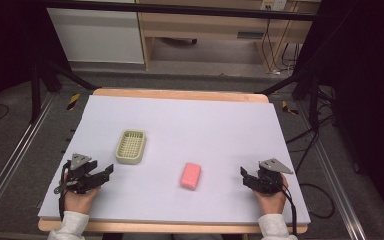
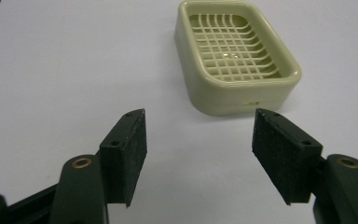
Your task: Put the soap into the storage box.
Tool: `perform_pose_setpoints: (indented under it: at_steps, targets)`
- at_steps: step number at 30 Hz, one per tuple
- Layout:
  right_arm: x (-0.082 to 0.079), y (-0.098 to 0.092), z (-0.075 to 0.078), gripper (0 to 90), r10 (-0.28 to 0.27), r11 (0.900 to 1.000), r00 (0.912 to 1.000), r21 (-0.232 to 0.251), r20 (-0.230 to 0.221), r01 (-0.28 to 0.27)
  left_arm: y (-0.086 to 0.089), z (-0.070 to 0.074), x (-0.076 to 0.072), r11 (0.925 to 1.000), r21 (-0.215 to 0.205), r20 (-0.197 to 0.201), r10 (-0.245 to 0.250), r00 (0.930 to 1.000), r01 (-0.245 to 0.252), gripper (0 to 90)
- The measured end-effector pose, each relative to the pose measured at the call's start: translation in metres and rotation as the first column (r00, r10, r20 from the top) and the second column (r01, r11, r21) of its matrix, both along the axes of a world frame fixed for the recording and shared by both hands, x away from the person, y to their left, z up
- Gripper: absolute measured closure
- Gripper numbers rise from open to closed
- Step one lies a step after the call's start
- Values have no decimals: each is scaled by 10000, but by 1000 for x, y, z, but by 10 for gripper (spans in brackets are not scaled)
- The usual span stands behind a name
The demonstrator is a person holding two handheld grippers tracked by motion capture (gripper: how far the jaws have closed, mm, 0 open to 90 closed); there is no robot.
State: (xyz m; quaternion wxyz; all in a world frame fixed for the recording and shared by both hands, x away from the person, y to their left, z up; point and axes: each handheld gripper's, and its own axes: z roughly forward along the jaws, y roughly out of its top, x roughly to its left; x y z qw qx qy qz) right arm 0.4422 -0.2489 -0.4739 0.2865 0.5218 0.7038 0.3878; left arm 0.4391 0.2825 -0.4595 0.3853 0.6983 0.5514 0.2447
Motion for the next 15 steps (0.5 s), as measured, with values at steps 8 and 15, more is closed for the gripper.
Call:
perform_pose_setpoints:
  at_steps: [8, 15]
  targets:
    - [-3, 9, 0, 255, 248, 9997, 9996, -75, 114, -247, -16, 3, -4, 9993, 209, 94, -301, 9995, 299, 381]
    - [-3, 7, 0, 255, 114, 9999, 9999, -89, 129, -113, -27, 7, -8, 9984, 371, 230, -428, 9988, 419, 392]
